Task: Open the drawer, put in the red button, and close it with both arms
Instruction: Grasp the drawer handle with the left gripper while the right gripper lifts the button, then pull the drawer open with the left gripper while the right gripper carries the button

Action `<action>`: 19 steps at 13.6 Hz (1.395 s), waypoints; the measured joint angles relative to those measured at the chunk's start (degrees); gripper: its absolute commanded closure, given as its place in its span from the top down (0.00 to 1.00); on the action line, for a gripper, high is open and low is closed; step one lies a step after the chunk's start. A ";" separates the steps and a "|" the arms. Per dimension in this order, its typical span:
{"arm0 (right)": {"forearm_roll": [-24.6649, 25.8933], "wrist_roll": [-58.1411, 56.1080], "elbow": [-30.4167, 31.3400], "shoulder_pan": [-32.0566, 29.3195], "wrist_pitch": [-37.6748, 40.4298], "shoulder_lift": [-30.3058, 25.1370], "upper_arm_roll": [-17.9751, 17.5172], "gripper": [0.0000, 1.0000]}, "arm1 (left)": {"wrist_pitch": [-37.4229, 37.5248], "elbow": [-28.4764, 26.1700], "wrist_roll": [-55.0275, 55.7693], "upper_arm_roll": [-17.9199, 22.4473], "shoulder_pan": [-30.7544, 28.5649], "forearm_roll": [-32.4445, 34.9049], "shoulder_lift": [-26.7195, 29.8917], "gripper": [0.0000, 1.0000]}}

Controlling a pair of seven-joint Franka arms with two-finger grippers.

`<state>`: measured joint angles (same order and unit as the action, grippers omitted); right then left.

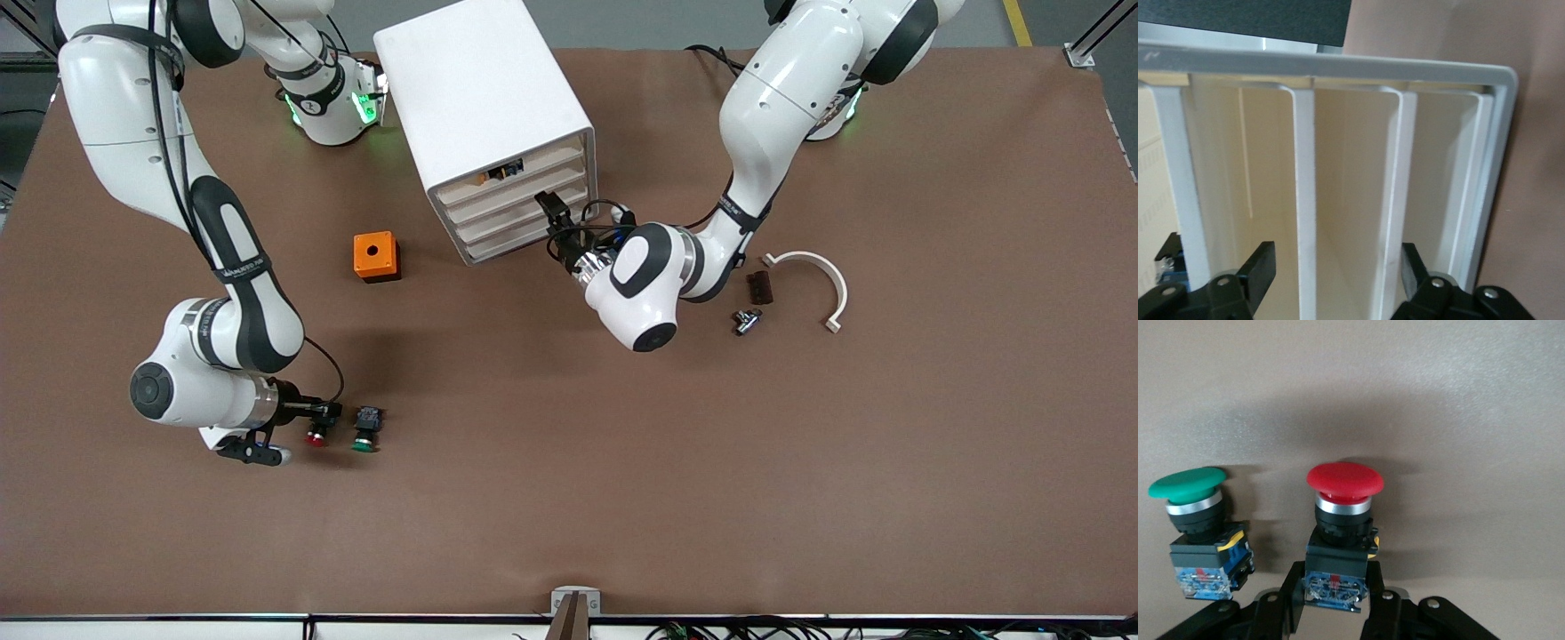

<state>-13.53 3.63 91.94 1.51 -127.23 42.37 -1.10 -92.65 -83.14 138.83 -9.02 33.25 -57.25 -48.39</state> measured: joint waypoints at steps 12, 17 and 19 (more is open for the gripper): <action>-0.34 18.15 -8.98 0.46 28.64 -11.56 -0.37 0.01 | 3.32 0.11 -0.46 -0.50 1.92 -1.57 -0.99 0.01; -0.42 33.23 -9.02 1.91 37.32 -18.36 -0.67 0.02 | 3.33 0.99 -0.49 0.13 0.95 -1.56 -1.00 0.01; -0.56 41.57 -9.01 3.30 38.30 -19.76 -1.60 0.02 | 3.22 2.27 -0.97 0.59 -1.99 -1.55 -1.02 0.01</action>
<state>-14.09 45.20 82.93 4.80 -88.93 22.62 -2.70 -89.43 -80.86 137.86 -8.43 31.26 -58.80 -49.41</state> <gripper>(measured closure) 0.590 0.859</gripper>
